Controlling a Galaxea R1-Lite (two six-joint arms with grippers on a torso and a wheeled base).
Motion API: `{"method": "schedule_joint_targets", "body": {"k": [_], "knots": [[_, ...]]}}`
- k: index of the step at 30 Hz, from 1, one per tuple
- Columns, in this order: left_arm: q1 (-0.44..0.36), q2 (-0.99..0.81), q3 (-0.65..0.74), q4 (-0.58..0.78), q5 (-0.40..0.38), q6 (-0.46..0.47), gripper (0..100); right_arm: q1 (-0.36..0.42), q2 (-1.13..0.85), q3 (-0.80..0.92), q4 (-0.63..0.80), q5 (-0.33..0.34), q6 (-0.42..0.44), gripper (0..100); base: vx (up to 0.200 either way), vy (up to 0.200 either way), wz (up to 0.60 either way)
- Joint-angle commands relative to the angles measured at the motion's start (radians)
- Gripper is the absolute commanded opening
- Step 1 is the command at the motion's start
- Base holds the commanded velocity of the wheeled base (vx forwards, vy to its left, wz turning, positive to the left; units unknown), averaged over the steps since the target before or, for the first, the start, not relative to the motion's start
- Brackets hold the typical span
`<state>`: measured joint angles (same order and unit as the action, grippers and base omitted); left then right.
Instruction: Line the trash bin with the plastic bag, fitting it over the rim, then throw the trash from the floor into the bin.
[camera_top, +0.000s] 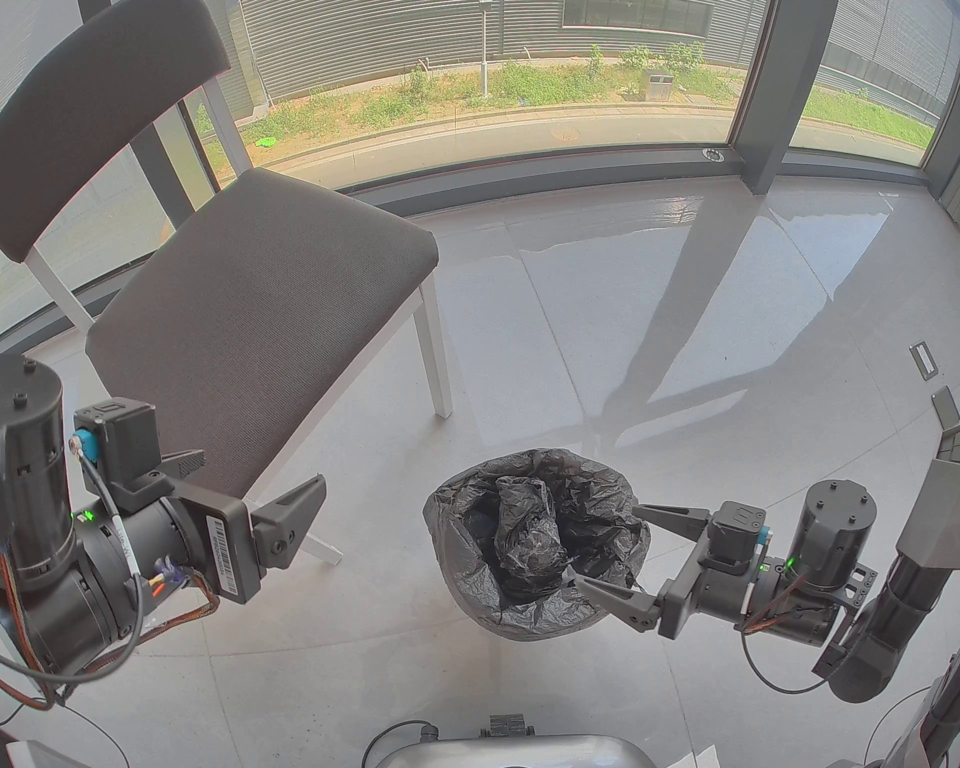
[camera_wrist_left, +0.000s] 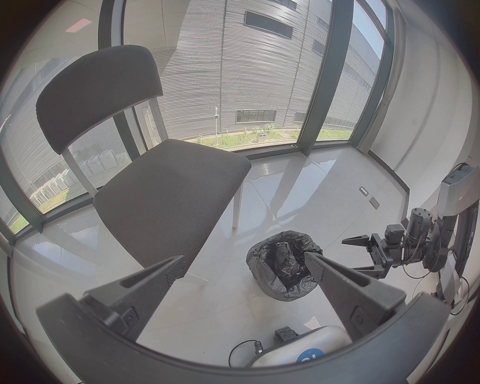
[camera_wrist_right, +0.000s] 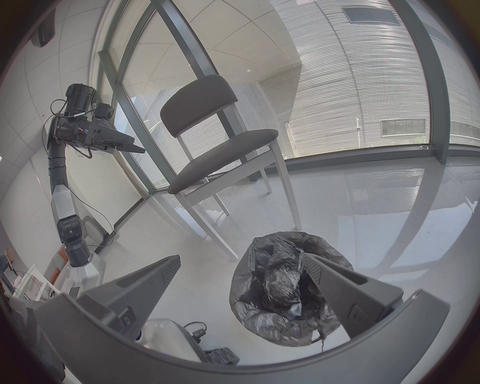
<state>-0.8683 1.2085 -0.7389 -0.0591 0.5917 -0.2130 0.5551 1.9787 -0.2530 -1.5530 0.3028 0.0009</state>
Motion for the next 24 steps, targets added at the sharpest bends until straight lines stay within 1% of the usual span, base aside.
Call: {"method": "schedule_joint_targets", "body": {"k": [1, 2, 3, 4, 5, 7, 8, 9, 10, 12, 13, 14, 15, 16, 17, 18, 20, 22, 24], "knots": [[-0.014, -0.040, 0.006, 0.015, 0.005, 0.004, 100, -0.040, -0.098, 0.095, -0.016, -0.002, -0.005, 100, 0.000, 0.000, 0.00], [-0.032, -0.069, 0.006, 0.048, 0.005, 0.009, 100, -0.069, -0.155, 0.159, -0.015, -0.002, -0.009, 100, 0.000, 0.000, 0.00], [-0.038, -0.080, 0.004, 0.068, 0.005, 0.009, 100, -0.081, -0.175, 0.184, -0.013, -0.002, -0.009, 100, 0.000, 0.000, 0.00], [-0.051, -0.103, -0.002, 0.128, 0.005, 0.009, 100, -0.104, -0.215, 0.236, -0.013, -0.002, -0.012, 100, 0.000, 0.000, 0.00], [-0.063, -0.130, -0.010, 0.199, 0.005, 0.010, 100, -0.129, -0.259, 0.253, 0.011, -0.014, -0.013, 100, 0.000, 0.000, 0.00], [-0.075, -0.168, -0.027, 0.292, -0.001, 0.009, 100, -0.170, -0.322, 0.253, 0.071, -0.062, -0.012, 100, 0.000, 0.000, 0.00], [-0.086, -0.202, -0.039, 0.363, -0.009, 0.009, 100, -0.225, -0.370, 0.253, 0.119, -0.074, -0.022, 100, 0.000, 0.000, 0.00], [-0.090, -0.222, -0.053, 0.409, -0.016, 0.010, 100, -0.287, -0.417, 0.253, 0.166, -0.071, -0.048, 100, 0.000, 0.000, 0.00], [-0.092, -0.239, -0.074, 0.453, -0.030, 0.010, 100, -0.346, -0.459, 0.253, 0.228, -0.070, -0.093, 100, 0.000, 0.000, 0.00], [-0.092, -0.262, -0.096, 0.501, -0.050, 0.009, 100, -0.423, -0.518, 0.236, 0.337, -0.070, -0.144, 100, 0.000, 0.000, 0.00], [-0.092, -0.274, -0.102, 0.519, -0.055, 0.009, 100, -0.455, -0.558, 0.215, 0.402, -0.070, -0.157, 100, 0.000, 0.000, 0.00], [-0.094, -0.291, -0.108, 0.536, -0.055, 0.010, 100, -0.485, -0.617, 0.161, 0.518, -0.070, -0.162, 100, 0.000, 0.000, 0.00], [-0.095, -0.297, -0.109, 0.541, -0.055, 0.010, 100, -0.494, -0.649, 0.124, 0.591, -0.070, -0.162, 100, 0.000, 0.000, 0.00], [-0.095, -0.308, -0.112, 0.544, -0.053, 0.010, 100, -0.498, -0.698, 0.066, 0.705, -0.070, -0.162, 100, 0.000, 0.000, 0.00], [-0.095, -0.308, -0.112, 0.544, -0.053, 0.010, 100, -0.498, -0.698, 0.066, 0.705, -0.070, -0.162, 100, 0.000, 0.000, 0.00], [-0.092, -0.328, -0.132, 0.562, -0.041, 0.010, 100, -0.498, -0.808, -0.081, 0.965, -0.085, -0.160, 100, 0.000, 0.000, 0.00], [-0.084, -0.340, -0.160, 0.588, -0.038, 0.010, 100, -0.495, -0.891, -0.178, 1.182, -0.099, -0.160, 100, 0.000, 0.000, 0.00], [-0.069, -0.369, -0.217, 0.653, -0.038, 0.007, 100, -0.489, -0.992, -0.255, 1.392, -0.111, -0.159, 100, 0.000, 0.000, 0.00], [-0.054, -0.392, -0.250, 0.696, -0.038, 0.006, 100, -0.489, -1.054, -0.270, 1.472, -0.114, -0.159, 100, 0.000, 0.000, 0.00]]}}
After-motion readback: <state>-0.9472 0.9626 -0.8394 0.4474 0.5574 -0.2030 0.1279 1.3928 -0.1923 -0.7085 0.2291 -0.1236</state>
